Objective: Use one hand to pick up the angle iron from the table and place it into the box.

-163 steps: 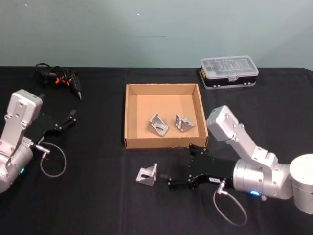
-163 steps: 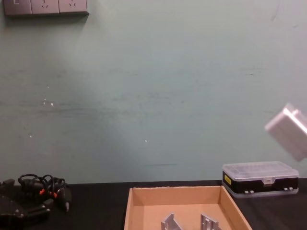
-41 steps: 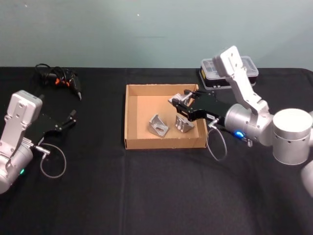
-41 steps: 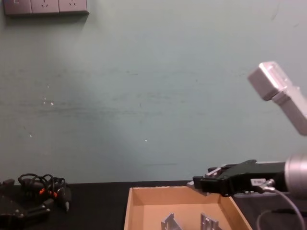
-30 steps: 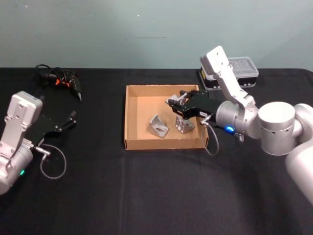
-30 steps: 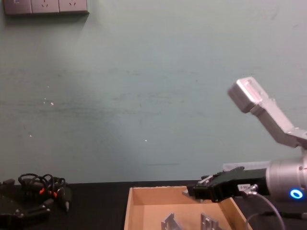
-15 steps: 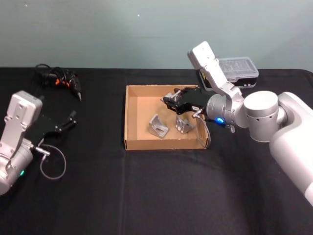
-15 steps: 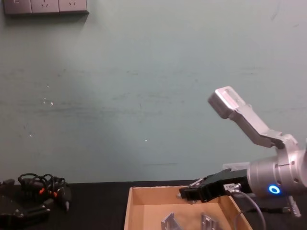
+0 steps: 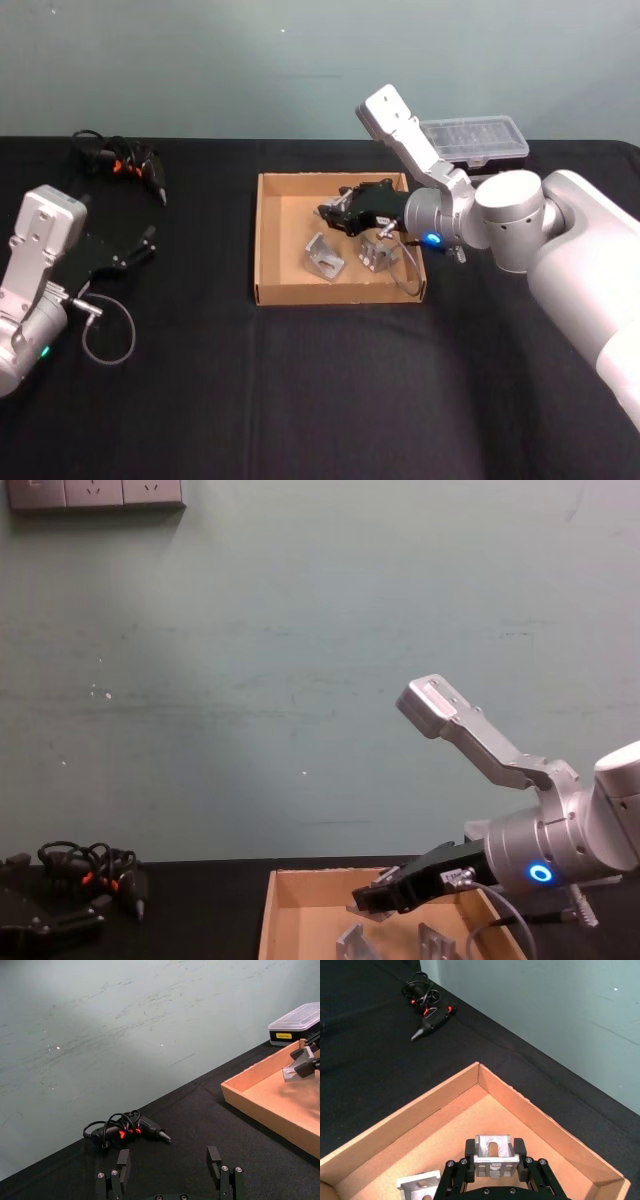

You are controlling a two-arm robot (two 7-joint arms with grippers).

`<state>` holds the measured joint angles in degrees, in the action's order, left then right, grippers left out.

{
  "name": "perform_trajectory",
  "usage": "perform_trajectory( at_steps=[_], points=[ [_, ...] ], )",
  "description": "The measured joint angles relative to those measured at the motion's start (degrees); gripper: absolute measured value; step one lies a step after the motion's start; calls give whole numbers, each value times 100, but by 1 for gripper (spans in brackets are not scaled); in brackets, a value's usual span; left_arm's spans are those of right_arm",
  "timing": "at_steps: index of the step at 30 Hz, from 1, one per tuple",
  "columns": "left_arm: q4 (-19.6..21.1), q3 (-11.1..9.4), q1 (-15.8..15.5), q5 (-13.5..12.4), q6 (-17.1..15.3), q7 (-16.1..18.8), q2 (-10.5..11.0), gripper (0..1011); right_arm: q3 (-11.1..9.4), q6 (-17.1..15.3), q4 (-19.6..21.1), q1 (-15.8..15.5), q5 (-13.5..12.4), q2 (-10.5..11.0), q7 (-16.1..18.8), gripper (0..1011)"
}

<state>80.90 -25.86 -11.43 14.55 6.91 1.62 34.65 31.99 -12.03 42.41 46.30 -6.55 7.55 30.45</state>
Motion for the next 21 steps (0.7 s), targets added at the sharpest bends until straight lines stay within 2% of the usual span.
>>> perform_trajectory(
  at_steps=[8,19,21],
  points=[
    [0,0,0,0,0,0,0,1000,30,3,-237,116,118,-112,47,452],
    [0,0,0,0,0,0,0,1000,-9,-71,-294,117,229,-150,36,456],
    [0,0,0,0,0,0,0,1000,-16,-71,-294,110,241,-149,34,514]
  ],
)
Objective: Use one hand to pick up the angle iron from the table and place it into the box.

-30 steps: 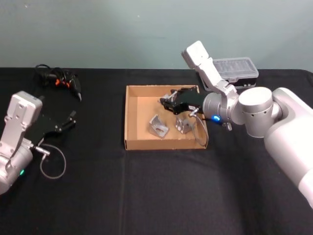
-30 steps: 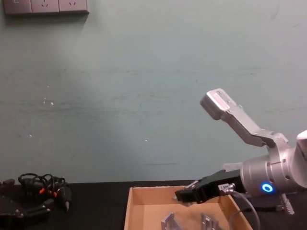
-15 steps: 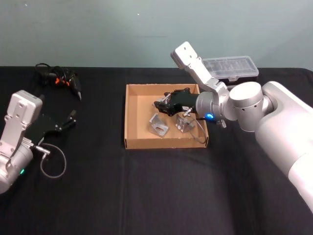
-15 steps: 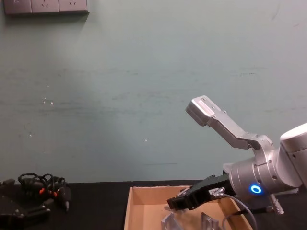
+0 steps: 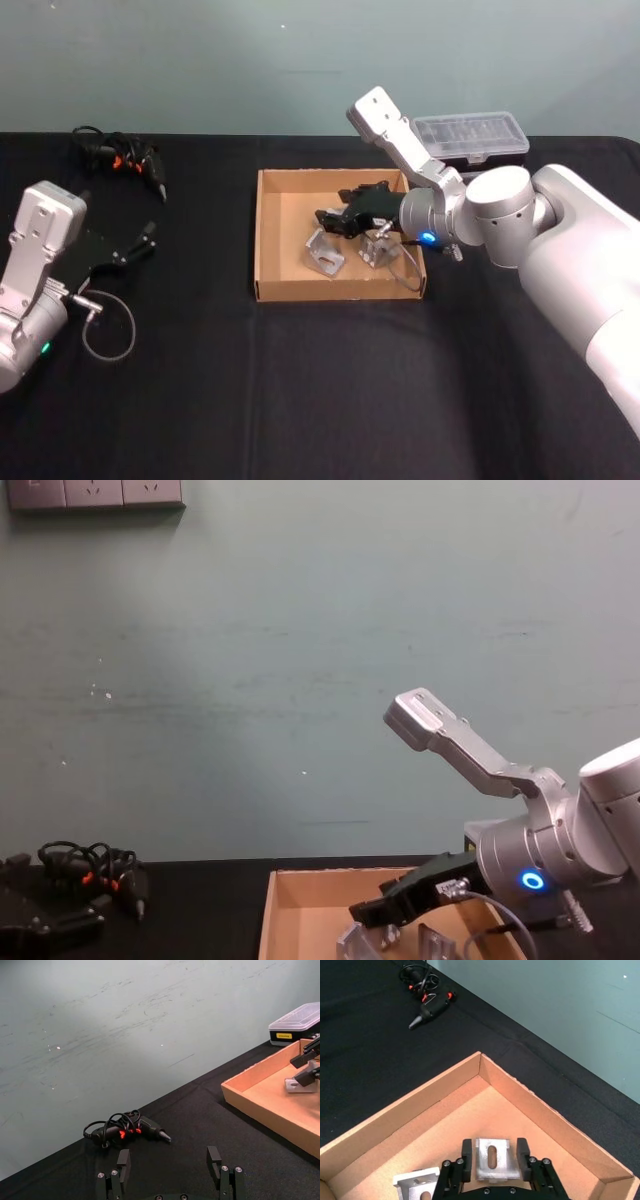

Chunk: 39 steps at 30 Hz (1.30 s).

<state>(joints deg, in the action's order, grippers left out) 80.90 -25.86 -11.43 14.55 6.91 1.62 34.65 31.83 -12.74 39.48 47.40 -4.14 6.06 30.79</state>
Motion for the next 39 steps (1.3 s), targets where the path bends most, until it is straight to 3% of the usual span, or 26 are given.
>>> perform_trajectory(
  at_steps=[5,8,16,31,39],
  points=[
    [0,0,0,0,0,0,0,1000,-66,6,159,-96,13,47,-45,696],
    [0,0,0,0,0,0,0,1000,-112,5,309,-168,10,85,-88,755],
    [0,0,0,0,0,0,0,1000,-270,-41,992,-470,-63,272,-198,991],
    [0,0,0,0,0,0,0,1000,-646,-148,2859,-1456,-371,916,-452,1004],
    [0,0,0,0,0,0,0,1000,-950,8,3814,-2103,-573,1285,-674,1004]
  ],
)
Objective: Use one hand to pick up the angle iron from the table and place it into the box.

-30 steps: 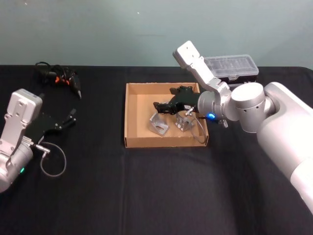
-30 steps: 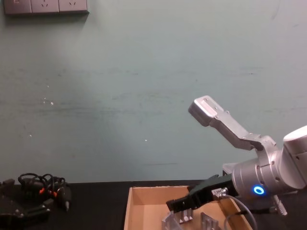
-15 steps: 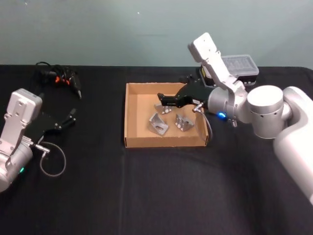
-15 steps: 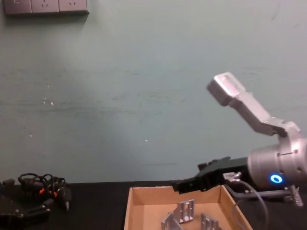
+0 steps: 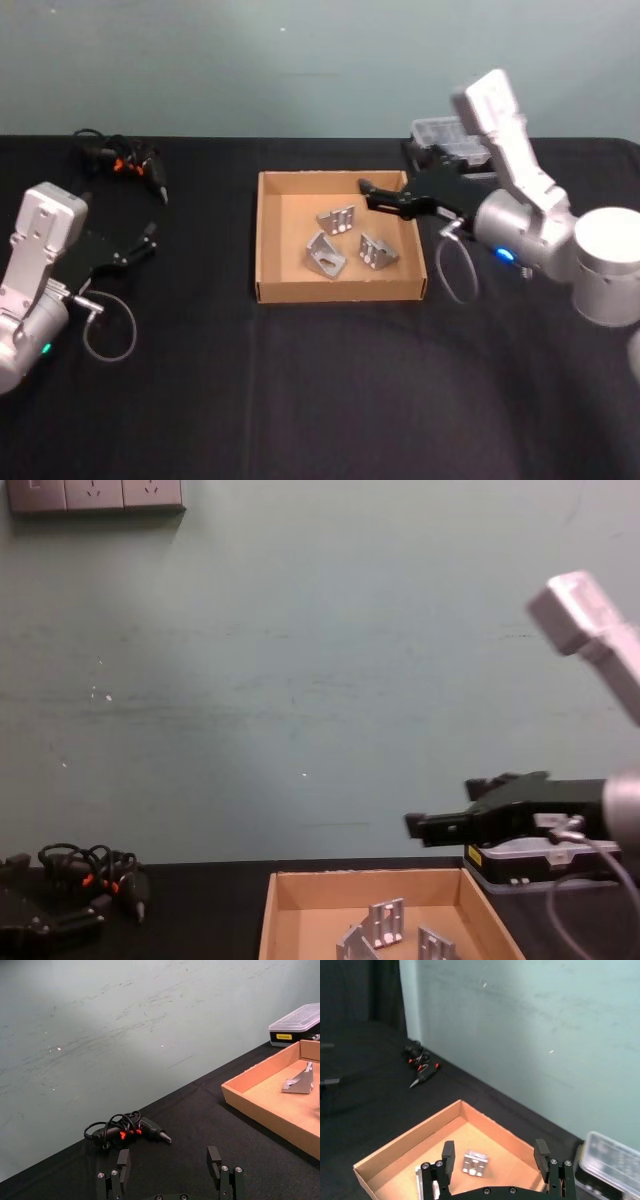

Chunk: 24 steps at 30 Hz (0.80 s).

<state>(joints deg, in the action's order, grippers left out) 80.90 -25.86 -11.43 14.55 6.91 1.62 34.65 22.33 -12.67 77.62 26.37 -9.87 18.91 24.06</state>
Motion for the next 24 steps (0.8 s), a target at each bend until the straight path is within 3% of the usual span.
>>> perform_trajectory(
  at_steps=[1,4,5,12,24],
  points=[
    [0,0,0,0,0,0,0,1000,-127,126,270,-237,-47,107,-98,1004],
    [0,0,0,0,0,0,0,1000,-208,216,428,-384,-77,172,-159,1004],
    [0,0,0,0,0,0,0,1000,-309,353,629,-578,-90,267,-235,1004],
    [0,0,0,0,0,0,0,1000,-559,696,990,-1060,-102,451,-401,1004],
    [0,0,0,0,0,0,0,1000,-866,1403,950,-1620,-48,515,-528,1004]
  ],
)
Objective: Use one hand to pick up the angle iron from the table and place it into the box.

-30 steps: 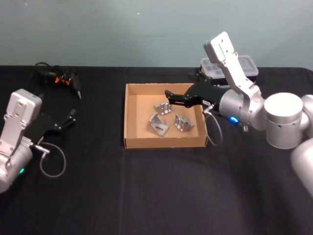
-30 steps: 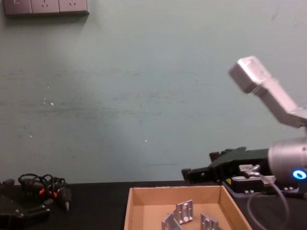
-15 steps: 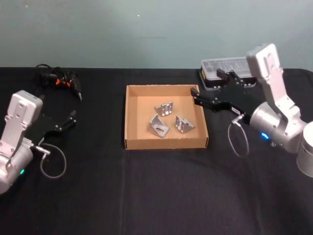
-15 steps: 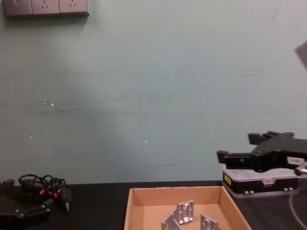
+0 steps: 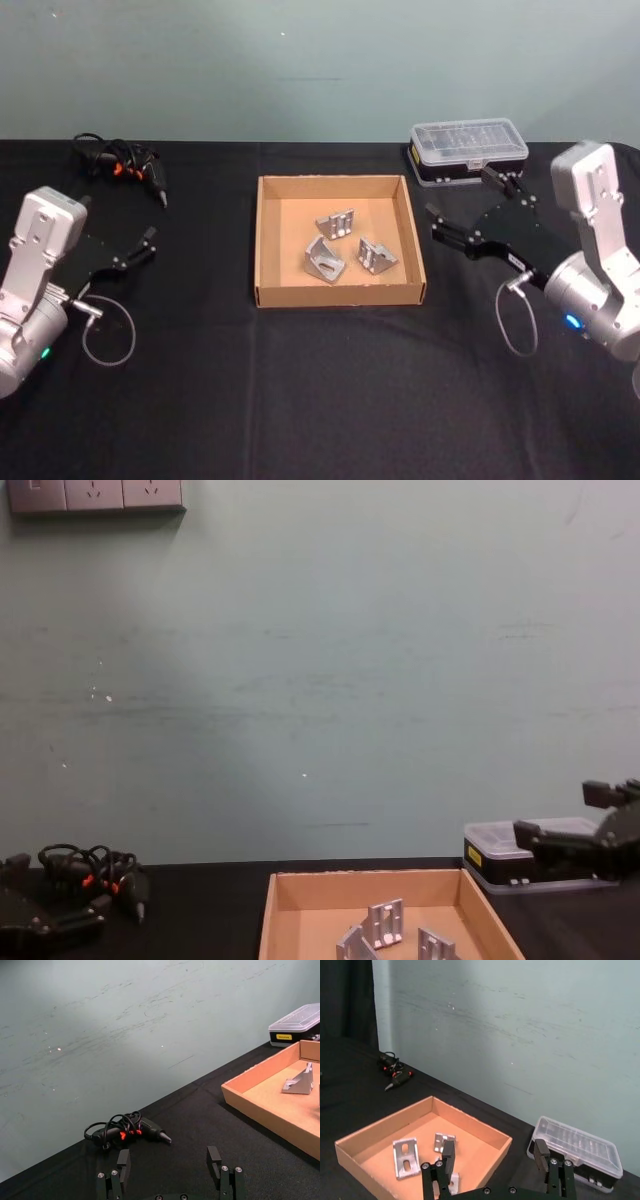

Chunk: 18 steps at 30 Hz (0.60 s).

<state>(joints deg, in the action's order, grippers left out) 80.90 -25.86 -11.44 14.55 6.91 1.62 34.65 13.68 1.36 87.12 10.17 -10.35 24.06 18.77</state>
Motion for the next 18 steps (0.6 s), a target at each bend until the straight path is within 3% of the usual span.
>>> perform_trajectory(
  at_steps=[18],
  points=[
    [0,0,0,0,0,0,0,1000,6,-18,-5,14,7,-5,1,1004]
  ],
)
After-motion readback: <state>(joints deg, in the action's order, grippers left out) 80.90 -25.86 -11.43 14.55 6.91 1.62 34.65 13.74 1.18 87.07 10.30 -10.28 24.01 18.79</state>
